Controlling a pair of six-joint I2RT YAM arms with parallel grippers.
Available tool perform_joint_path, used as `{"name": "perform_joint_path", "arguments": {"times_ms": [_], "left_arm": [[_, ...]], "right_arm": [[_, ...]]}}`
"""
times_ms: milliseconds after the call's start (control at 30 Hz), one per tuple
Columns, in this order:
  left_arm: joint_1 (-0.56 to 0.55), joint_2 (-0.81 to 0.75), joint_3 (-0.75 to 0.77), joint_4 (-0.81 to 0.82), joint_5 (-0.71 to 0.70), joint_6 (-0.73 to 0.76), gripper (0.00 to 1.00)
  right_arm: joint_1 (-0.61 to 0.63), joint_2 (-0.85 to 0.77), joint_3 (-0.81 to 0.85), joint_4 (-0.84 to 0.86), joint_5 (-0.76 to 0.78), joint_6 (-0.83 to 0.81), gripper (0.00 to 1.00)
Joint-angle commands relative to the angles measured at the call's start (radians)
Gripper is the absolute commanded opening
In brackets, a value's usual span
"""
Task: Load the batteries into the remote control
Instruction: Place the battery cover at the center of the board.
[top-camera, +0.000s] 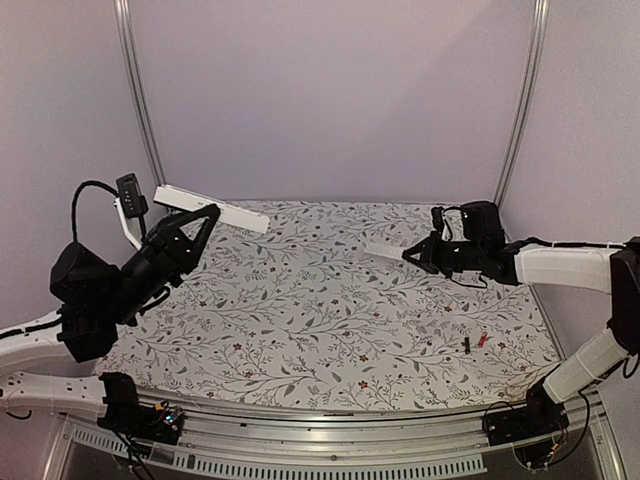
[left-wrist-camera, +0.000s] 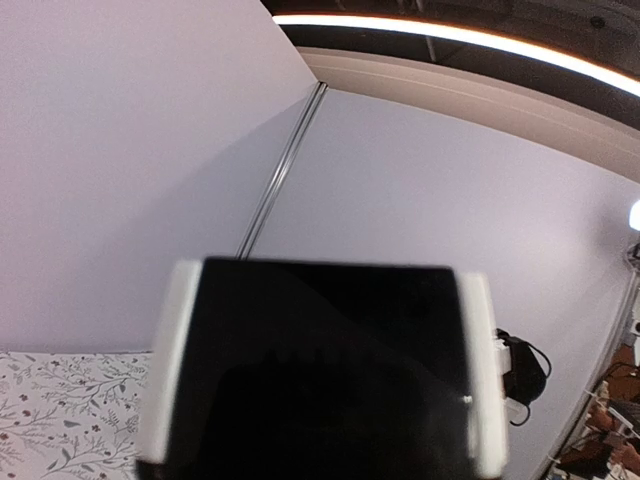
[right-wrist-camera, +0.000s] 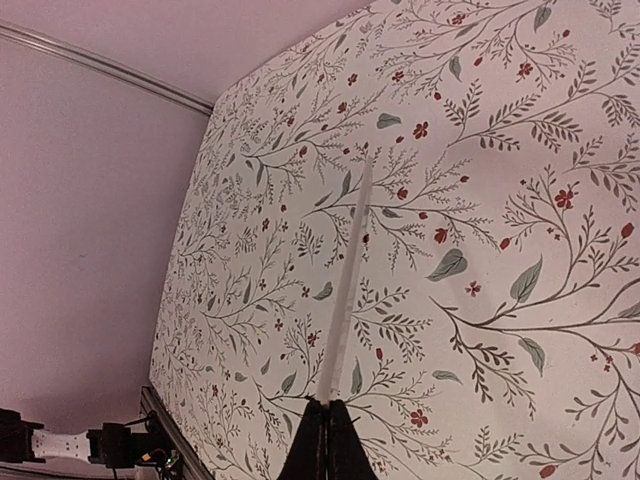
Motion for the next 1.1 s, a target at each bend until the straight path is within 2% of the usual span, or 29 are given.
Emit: {"name": "perform_joint_path", "arguments": {"times_ms": [0,167,367,400,433,467,500,567,667,767,800,900,933,1000,1067], "left_arm": [[-0.003,-0.047,-0.015,-0.031,0.011,0.012,0.0],[-0.003,-0.087,0.006,-0.093,0.026,0.026,0.0],[-0.004,-0.133,0.044,-0.166,0.032,0.047,0.0],[-0.004,-0.138,0.052,-0.174,0.032,0.052,0.0],[-0.004,-0.14,0.062,-0.184,0.034,0.058,0.0],[-0.003,-0.141,0.068,-0.196,0.038,0.063,0.0],[-0.004,-0.14,0.08,-0.208,0.043,0.068,0.0],[-0.003,-0.132,0.096,-0.231,0.061,0.075,0.0],[-0.004,-0.113,0.112,-0.245,0.084,0.089,0.0],[-0.003,-0.087,0.112,-0.23,0.152,0.141,0.0],[-0.003,-0.075,0.11,-0.225,0.173,0.165,0.0],[-0.004,-0.029,0.11,-0.221,0.232,0.238,0.0],[-0.004,-0.01,0.108,-0.214,0.257,0.259,0.0],[-0.003,0.025,0.098,-0.185,0.327,0.306,0.0],[-0.004,0.061,0.084,-0.146,0.389,0.354,0.0]], "right_arm": [[-0.03,0.064,-0.056,0.119,-0.035,0.14,0.0],[-0.033,0.163,-0.099,0.15,-0.068,0.193,0.0],[-0.033,0.156,-0.164,0.105,0.011,0.215,0.0],[-0.034,0.156,-0.174,0.099,0.022,0.213,0.05],[-0.036,0.158,-0.18,0.093,0.027,0.213,0.21],[-0.037,0.161,-0.181,0.085,0.028,0.212,0.28],[-0.038,0.163,-0.178,0.072,0.029,0.211,0.39],[-0.039,0.151,-0.153,0.023,0.05,0.197,0.49],[-0.034,0.089,-0.055,-0.181,0.146,0.127,0.57],[0.04,0.032,0.143,-0.354,0.253,-0.03,0.65],[0.092,0.004,0.201,-0.377,0.267,-0.14,0.71],[0.278,-0.064,0.352,-0.377,0.245,-0.401,0.97],[0.359,-0.081,0.378,-0.359,0.235,-0.533,0.99],[0.452,-0.139,0.381,-0.283,0.177,-0.687,0.99],[0.481,-0.173,0.361,-0.195,-0.027,-0.79,0.99]]}}
